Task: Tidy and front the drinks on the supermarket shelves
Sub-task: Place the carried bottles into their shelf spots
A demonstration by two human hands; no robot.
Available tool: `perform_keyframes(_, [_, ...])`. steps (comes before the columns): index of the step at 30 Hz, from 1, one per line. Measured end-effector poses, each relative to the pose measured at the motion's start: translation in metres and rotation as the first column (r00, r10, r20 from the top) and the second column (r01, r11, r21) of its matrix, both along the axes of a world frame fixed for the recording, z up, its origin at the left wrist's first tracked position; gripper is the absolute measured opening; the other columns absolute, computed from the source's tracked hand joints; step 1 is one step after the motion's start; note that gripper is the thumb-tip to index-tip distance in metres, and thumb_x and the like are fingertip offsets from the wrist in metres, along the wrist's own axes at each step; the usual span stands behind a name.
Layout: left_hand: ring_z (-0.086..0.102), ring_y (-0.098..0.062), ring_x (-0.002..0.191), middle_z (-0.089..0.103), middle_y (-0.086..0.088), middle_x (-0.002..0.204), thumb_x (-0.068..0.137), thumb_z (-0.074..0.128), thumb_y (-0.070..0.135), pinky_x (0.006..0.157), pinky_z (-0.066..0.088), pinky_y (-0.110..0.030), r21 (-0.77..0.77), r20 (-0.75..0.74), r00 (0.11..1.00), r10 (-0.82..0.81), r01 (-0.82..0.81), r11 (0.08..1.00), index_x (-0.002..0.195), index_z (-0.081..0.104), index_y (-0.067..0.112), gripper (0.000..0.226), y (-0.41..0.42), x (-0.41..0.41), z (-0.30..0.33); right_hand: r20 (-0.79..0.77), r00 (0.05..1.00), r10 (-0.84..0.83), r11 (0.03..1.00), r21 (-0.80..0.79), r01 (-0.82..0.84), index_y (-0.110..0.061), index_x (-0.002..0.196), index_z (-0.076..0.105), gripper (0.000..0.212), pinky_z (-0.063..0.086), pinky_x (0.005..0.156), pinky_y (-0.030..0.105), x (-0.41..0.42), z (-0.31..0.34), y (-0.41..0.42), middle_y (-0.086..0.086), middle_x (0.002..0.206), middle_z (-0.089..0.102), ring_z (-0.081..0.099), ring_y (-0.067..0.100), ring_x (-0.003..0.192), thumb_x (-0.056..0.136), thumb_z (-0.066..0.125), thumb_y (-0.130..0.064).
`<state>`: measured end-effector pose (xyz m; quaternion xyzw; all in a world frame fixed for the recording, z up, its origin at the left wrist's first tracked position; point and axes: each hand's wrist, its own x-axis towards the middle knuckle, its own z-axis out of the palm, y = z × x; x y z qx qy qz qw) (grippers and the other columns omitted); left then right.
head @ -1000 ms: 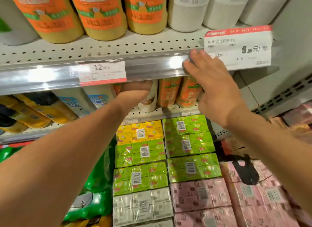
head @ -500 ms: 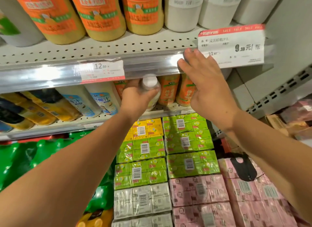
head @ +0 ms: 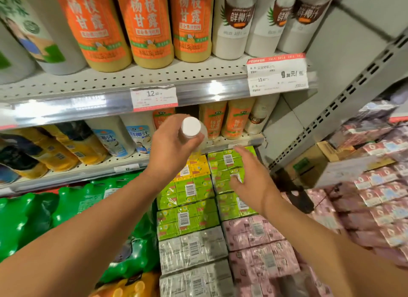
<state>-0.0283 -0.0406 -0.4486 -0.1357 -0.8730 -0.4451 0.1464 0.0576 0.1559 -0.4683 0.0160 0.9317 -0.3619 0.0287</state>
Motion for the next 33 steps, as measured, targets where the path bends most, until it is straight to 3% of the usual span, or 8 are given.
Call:
perform_keyframes(6, [0.056,0.009,0.076,0.063,0.015,0.083,0.073,0.081,0.028,0.062,0.037,-0.004,0.155,0.205,0.978,-0.04,0.008,0.988,0.092,0.064,0.03,0.026,0.01,0.043,0.037,0.064,0.995,-0.082,0.953,-0.287,0.097,-0.033,0.146,0.031,0.097,0.037,0.089,0.005,0.026,-0.003,-0.041,-0.019,0.133,0.049,0.046,-0.003,0.119,0.066,0.086,-0.038])
perform_keyframes(9, [0.06,0.001,0.074,0.067,0.01,0.081,0.072,0.083,0.032,0.067,0.05,-0.025,0.216,0.304,0.951,-0.055,-0.012,0.976,0.084,0.064,0.029,0.022,0.023,0.064,0.04,0.037,0.988,-0.148,0.895,-0.42,0.149,-0.047,0.134,0.036,0.093,0.056,0.083,0.028,0.043,-0.005,-0.049,-0.015,0.122,0.061,0.062,0.005,0.107,0.057,0.089,-0.042])
perform_keyframes(16, [0.067,-0.017,0.075,0.072,0.007,0.081,0.059,0.084,0.044,0.07,0.055,-0.045,0.285,0.441,0.897,-0.036,-0.101,0.953,0.086,0.07,0.025,0.036,0.07,0.081,0.037,-0.015,0.94,-0.342,0.899,-0.297,0.322,-0.045,0.131,0.031,0.097,0.052,0.071,0.019,0.061,-0.01,-0.023,-0.015,0.116,0.06,0.062,0.008,0.098,0.055,0.09,-0.048])
perform_keyframes(20, [0.065,-0.007,0.072,0.07,0.013,0.08,0.056,0.08,0.051,0.065,0.054,-0.034,0.204,0.446,0.895,-0.007,-0.095,0.974,0.081,0.066,0.033,0.033,0.11,0.074,0.031,0.025,0.95,-0.312,0.907,-0.289,0.306,-0.045,0.13,0.035,0.09,0.055,0.076,0.04,0.051,-0.016,0.022,-0.013,0.11,0.063,0.065,0.016,0.097,0.057,0.088,-0.049])
perform_keyframes(24, [0.059,0.002,0.084,0.065,0.023,0.091,0.063,0.07,0.061,0.067,0.046,-0.011,0.119,0.43,0.891,-0.148,0.107,0.987,0.089,0.065,0.044,0.032,0.136,0.059,0.023,0.061,0.938,-0.342,0.865,-0.369,0.34,-0.057,0.118,0.037,0.084,0.054,0.073,0.023,0.045,-0.031,0.063,-0.021,0.105,0.063,0.063,0.003,0.093,0.049,0.085,-0.056])
perform_keyframes(27, [0.059,0.004,0.082,0.063,0.03,0.087,0.077,0.066,0.054,0.069,0.046,-0.01,0.242,0.493,0.849,-0.188,0.073,0.967,0.095,0.066,0.042,0.022,0.143,0.037,0.009,0.068,0.93,-0.361,0.828,-0.436,0.353,-0.071,0.108,0.034,0.081,0.043,0.069,0.003,0.038,-0.046,0.088,-0.04,0.105,0.058,0.056,-0.016,0.094,0.046,0.084,-0.058])
perform_keyframes(31, [0.059,-0.006,0.093,0.062,0.01,0.098,0.091,0.064,0.024,0.077,0.048,-0.02,0.111,0.475,0.879,-0.036,-0.02,0.994,0.102,0.058,0.034,0.016,0.164,-0.012,-0.007,0.125,0.919,-0.374,0.794,-0.469,0.387,-0.074,0.11,0.033,0.086,0.044,0.072,0.01,0.032,-0.067,0.108,-0.047,0.101,0.055,0.057,-0.012,0.091,0.042,0.084,-0.061])
perform_keyframes(33, [0.059,-0.022,0.093,0.06,0.001,0.09,0.09,0.063,0.023,0.076,0.047,-0.029,-0.025,0.436,0.899,0.027,-0.018,1.0,0.084,0.053,0.03,0.014,0.177,-0.041,-0.005,0.138,0.924,-0.357,0.786,-0.491,0.377,-0.07,0.113,0.036,0.086,0.045,0.068,0.012,0.033,-0.077,0.114,-0.043,0.106,0.056,0.058,-0.014,0.093,0.045,0.087,-0.057])
